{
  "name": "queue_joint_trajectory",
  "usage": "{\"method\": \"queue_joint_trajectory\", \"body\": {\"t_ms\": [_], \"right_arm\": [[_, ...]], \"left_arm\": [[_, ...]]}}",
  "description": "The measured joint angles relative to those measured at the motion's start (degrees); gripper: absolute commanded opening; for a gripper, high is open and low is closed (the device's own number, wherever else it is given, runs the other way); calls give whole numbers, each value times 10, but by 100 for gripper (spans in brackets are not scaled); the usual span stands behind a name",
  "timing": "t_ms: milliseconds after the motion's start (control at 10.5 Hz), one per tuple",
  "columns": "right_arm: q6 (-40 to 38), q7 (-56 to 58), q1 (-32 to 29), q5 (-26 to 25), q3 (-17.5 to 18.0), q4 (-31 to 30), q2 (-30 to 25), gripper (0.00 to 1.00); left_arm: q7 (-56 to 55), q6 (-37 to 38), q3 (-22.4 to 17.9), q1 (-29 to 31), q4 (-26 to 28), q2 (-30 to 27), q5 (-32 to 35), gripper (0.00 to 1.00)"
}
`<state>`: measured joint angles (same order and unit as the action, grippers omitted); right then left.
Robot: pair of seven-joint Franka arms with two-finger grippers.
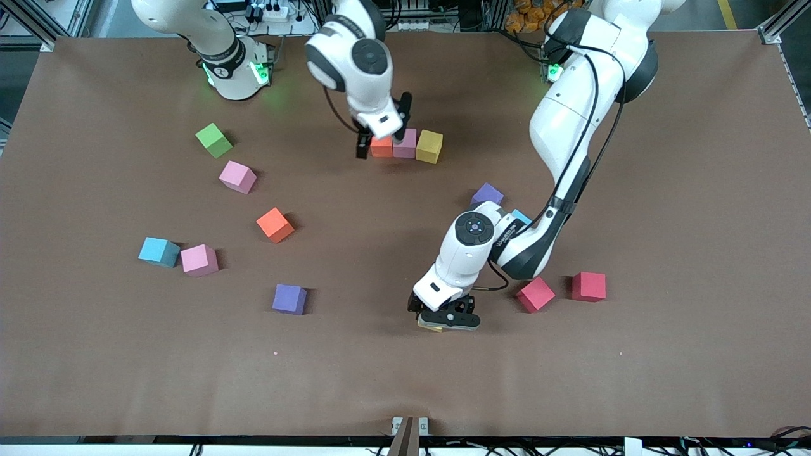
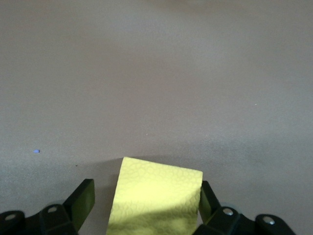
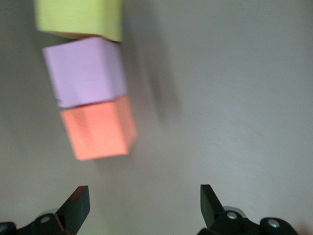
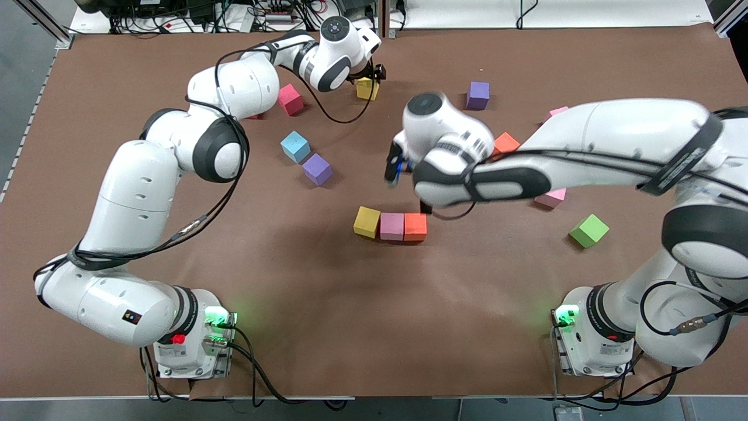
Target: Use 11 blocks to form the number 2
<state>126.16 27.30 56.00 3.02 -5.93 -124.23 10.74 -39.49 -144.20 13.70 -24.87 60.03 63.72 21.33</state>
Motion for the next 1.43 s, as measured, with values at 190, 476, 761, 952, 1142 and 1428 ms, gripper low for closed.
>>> {"method": "queue_joint_trajectory", "body": {"t_ms": [190, 476, 761, 952, 1142, 1428], "right_arm": [[-1, -2, -96, 0, -3, 0, -11, 100], [5, -92, -204, 0, -5, 0, -12, 100], [15, -206, -230, -1, -4, 6, -3, 100], [27, -198, -284, -1, -4, 19, 11, 100], [38, -168, -323, -1, -4, 23, 20, 100], [69, -131, -328, -1, -4, 24, 30, 100]], "left_arm": [[0, 0, 0, 0, -2, 2, 0, 12], [-15, 15, -2, 2, -8, -7, 0, 11], [-66, 149, 6, 5, -7, -63, -2, 13], [-97, 201, 24, 4, 34, -115, -13, 13], [-109, 191, 53, 21, 111, -168, -31, 14], [-112, 58, 100, 74, 290, -256, -31, 14]]}}
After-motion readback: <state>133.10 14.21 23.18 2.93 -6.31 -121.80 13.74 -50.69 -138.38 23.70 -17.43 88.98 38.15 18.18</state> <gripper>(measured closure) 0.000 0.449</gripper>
